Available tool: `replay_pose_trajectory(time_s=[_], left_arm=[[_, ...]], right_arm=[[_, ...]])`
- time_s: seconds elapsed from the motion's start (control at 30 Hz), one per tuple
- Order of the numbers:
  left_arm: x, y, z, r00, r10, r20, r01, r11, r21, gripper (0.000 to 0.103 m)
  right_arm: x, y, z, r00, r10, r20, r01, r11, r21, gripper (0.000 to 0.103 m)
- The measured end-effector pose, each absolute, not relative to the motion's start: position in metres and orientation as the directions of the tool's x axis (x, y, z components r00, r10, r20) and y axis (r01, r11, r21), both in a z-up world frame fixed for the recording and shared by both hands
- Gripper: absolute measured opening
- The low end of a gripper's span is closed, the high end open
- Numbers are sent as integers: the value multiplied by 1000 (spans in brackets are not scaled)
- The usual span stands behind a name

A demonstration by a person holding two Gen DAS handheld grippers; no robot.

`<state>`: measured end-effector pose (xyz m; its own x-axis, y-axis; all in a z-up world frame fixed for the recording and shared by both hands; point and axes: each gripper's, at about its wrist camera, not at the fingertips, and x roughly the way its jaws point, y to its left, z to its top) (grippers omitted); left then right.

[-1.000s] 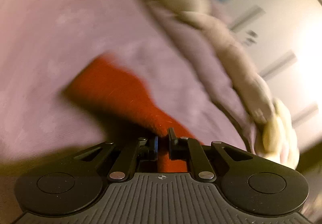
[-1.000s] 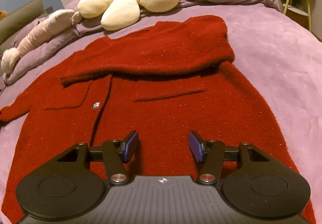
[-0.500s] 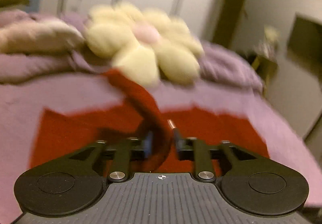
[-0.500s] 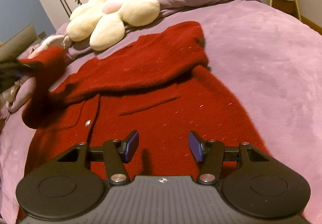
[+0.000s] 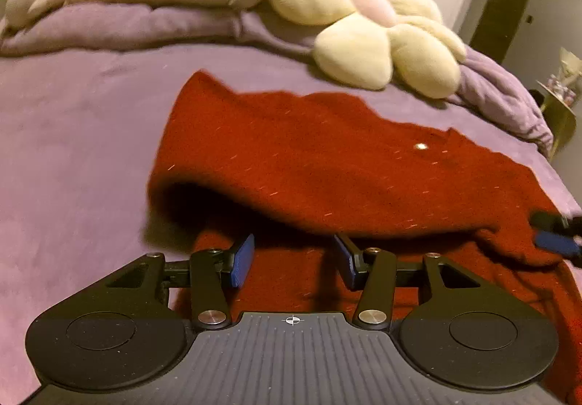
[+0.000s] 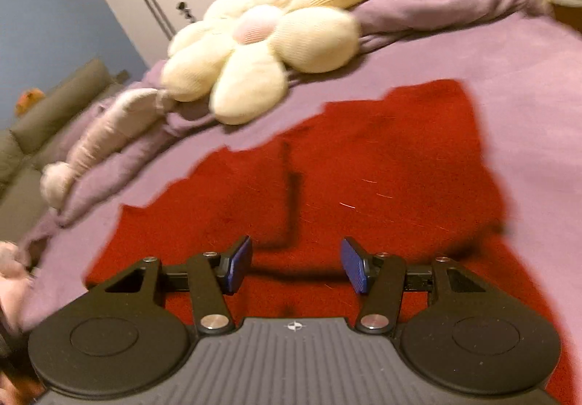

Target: Fold small clothes

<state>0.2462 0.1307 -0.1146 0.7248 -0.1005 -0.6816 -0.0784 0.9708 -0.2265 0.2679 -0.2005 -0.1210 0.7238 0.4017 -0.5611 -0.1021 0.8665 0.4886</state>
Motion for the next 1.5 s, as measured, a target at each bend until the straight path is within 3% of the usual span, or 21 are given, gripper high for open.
replay_pose_trajectory(time_s=[0.1,0.23,0.3,0.37,0.5,0.63,0.7,0.77,0.9,0.97,1.03,1.1,1.2,1.33,1.5], left_arm=[[239,144,-121,728,-106,-678,-96,962,-255,56],[241,145,-123,735,-107,-670,-94,962,-257,60],[243,143,-122,737,-105,-668,-93,963,-254,61],[248,142,-123,738,-99,-668,-101,962,-255,62],[253,143,-120,743,-83,-665,-132,955,-266,62],[264,139,-121,730,-60,-681,-148,959,-243,62],[269,136,-124,720,-63,-691,-152,957,-246,62],[271,134,-125,717,-66,-694,-147,959,-243,62],[271,133,-126,714,-64,-697,-141,962,-233,63],[271,134,-125,712,-65,-699,-141,962,-234,64],[272,134,-124,709,-67,-702,-142,962,-235,66],[272,133,-122,707,-66,-704,-143,962,-234,67],[269,134,-117,712,-79,-697,-138,959,-249,72],[269,131,-115,719,-85,-690,-106,968,-229,77],[268,126,-115,712,-96,-695,-81,973,-217,79]], right_arm=[[301,-188,-130,703,420,-574,-90,853,514,59],[320,-175,-140,694,448,-564,-95,833,545,55],[321,-167,-138,692,454,-561,-128,842,523,18],[321,-160,-134,694,429,-578,-156,874,460,4],[303,-169,-108,807,267,-527,-121,948,295,4],[293,-192,-104,852,34,-522,28,994,110,4],[296,-211,-112,829,22,-559,62,989,131,4],[297,-230,-122,798,96,-595,60,970,237,6],[292,-246,-134,785,179,-593,48,937,346,44],[291,-244,-138,780,198,-594,32,935,353,46],[297,-237,-140,775,203,-599,17,940,341,44],[302,-231,-139,774,194,-603,7,949,314,14],[300,-223,-126,812,139,-567,-18,977,215,4],[283,-228,-101,894,-13,-447,44,997,57,4],[293,-245,-117,844,-65,-532,100,994,37,4]])
